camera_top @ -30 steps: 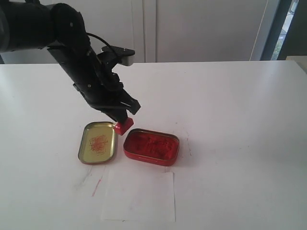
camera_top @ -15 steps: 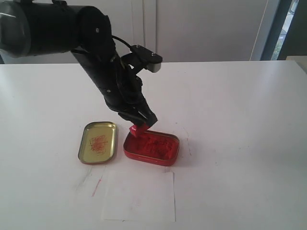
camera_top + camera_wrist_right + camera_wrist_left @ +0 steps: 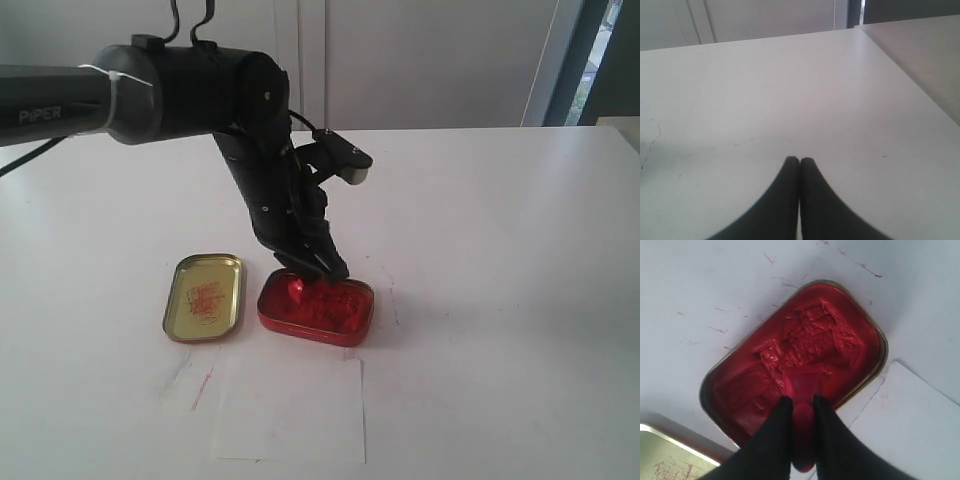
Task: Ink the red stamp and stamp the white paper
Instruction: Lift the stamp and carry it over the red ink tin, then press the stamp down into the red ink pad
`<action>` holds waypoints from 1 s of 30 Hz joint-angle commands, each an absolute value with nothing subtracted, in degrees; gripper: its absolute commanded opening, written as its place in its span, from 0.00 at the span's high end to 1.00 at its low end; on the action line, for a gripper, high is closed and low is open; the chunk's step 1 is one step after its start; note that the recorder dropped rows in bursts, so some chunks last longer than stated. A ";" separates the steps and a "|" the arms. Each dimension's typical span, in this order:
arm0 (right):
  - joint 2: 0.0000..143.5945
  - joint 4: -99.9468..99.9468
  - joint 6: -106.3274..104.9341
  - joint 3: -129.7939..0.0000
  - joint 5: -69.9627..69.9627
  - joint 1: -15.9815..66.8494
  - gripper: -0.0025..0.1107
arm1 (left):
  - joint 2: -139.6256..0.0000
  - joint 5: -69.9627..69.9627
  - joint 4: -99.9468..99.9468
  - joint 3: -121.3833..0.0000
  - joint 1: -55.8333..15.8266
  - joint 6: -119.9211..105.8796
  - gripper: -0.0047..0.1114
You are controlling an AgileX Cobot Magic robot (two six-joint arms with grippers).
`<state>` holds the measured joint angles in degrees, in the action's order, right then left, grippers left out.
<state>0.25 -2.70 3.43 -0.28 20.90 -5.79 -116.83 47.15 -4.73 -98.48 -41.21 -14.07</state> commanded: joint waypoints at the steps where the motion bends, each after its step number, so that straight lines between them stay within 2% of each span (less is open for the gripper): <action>1: 0.00 -2.73 3.59 0.00 20.46 -5.69 0.98 | -118.50 48.09 -5.32 -99.06 -42.19 -15.30 0.96; 7: 0.00 -2.73 3.59 0.00 20.46 -5.69 0.98 | -119.60 43.97 -5.69 -99.06 -43.05 -15.06 0.96; 30: 0.00 -2.73 3.59 0.00 20.46 -5.69 0.98 | -126.61 44.60 -6.08 -98.73 -43.05 -13.26 0.96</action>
